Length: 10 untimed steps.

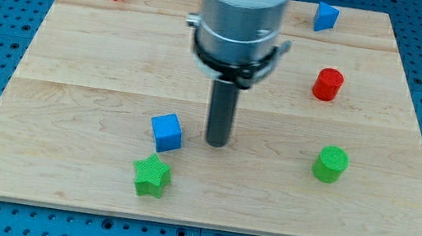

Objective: Move blue cube to the bottom left of the board

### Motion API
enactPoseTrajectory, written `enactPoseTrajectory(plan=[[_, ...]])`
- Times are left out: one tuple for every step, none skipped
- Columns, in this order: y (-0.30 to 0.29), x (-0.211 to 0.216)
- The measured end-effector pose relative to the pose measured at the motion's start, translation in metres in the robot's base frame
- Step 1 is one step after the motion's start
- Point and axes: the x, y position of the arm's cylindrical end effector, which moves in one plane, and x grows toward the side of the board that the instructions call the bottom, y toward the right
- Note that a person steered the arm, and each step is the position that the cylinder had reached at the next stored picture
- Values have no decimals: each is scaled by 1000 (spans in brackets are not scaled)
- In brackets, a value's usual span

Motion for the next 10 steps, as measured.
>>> enactPoseTrajectory(plan=[[-67,4],[-96,7],[-119,7],[-124,7],[-132,-9],[-137,-19],[-137,-19],[-137,-19],[-137,-22],[-140,-33]])
